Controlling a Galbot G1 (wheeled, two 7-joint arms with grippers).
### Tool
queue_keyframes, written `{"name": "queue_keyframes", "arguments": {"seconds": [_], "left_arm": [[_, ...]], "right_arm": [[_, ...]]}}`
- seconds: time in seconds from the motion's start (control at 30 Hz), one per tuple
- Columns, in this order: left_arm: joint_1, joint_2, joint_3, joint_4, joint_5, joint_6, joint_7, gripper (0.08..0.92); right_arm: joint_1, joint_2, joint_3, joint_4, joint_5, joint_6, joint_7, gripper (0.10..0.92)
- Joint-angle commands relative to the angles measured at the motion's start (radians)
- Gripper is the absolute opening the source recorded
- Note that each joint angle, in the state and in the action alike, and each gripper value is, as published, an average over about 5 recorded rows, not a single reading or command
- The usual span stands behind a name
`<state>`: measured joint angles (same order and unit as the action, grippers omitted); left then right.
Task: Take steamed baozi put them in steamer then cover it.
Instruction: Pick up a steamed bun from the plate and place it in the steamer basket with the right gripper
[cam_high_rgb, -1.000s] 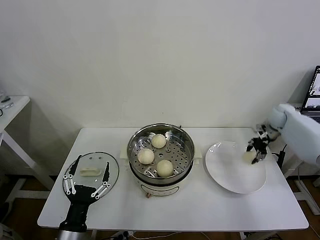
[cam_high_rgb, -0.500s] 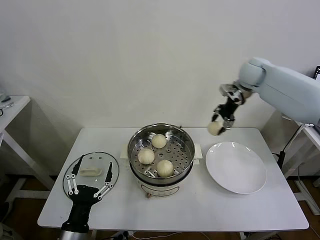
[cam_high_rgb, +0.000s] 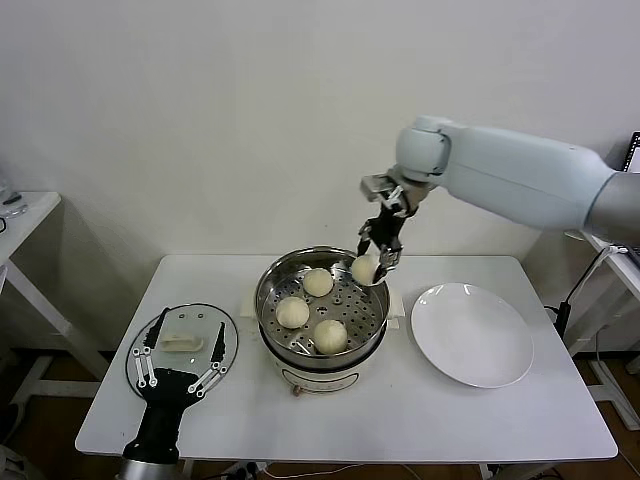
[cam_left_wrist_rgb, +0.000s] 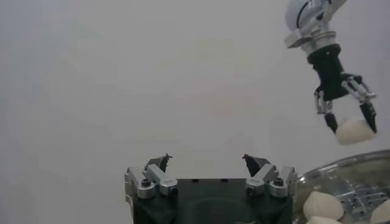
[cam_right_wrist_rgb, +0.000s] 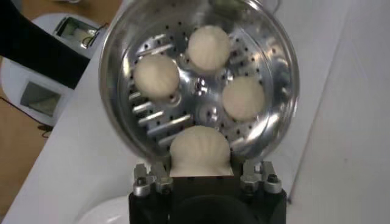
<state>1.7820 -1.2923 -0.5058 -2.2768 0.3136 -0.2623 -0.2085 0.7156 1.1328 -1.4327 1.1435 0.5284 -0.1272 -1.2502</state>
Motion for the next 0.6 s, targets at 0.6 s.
{"name": "queue_keyframes", "arguments": {"seconds": [0.6], "left_arm": [[0.004, 0.001, -0.013, -0.001, -0.002, -0.004, -0.008, 0.823]], "right_arm": [[-0.1, 0.096, -0.036, -0.033, -0.122, -0.009, 0.048, 0.658]]}}
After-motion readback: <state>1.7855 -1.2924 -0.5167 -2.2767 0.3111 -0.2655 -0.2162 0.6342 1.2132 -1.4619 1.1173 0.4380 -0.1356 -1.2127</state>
